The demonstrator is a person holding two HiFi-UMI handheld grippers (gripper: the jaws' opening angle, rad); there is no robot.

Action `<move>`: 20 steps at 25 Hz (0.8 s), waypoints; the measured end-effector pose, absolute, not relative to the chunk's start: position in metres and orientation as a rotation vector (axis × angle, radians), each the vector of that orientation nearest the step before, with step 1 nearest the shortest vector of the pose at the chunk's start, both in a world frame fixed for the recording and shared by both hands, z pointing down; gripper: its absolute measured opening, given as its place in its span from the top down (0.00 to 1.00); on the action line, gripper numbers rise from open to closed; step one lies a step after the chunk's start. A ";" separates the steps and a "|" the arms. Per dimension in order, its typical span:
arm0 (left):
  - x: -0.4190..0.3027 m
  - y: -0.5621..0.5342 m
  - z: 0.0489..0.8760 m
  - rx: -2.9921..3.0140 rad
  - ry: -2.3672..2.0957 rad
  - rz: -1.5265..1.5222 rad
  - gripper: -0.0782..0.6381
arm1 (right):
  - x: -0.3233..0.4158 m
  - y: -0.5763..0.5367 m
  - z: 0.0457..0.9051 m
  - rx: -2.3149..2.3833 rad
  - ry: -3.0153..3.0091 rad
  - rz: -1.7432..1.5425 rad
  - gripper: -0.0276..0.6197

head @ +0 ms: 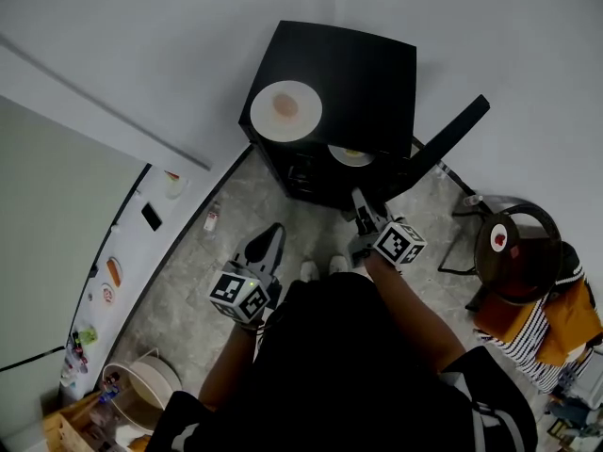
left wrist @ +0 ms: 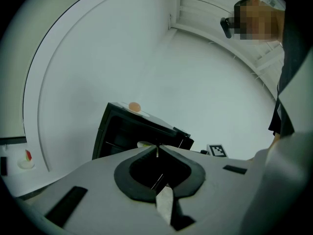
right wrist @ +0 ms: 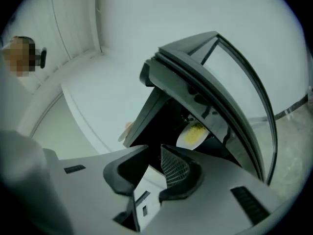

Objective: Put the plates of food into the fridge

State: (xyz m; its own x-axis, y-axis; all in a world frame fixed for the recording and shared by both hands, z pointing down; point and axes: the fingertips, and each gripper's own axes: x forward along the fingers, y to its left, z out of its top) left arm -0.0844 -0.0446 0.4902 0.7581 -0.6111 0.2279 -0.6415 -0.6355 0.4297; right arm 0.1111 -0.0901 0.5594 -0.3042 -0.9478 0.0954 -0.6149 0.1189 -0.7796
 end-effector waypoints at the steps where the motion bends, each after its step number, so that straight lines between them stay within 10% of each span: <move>1: -0.084 -0.043 0.490 2.463 -0.946 0.079 0.85 | 0.110 -0.086 0.557 -1.508 1.997 -1.028 0.82; 20: -0.076 -0.024 0.487 2.466 -0.977 0.097 0.85 | 0.102 -0.018 0.489 -1.460 2.414 -0.658 0.82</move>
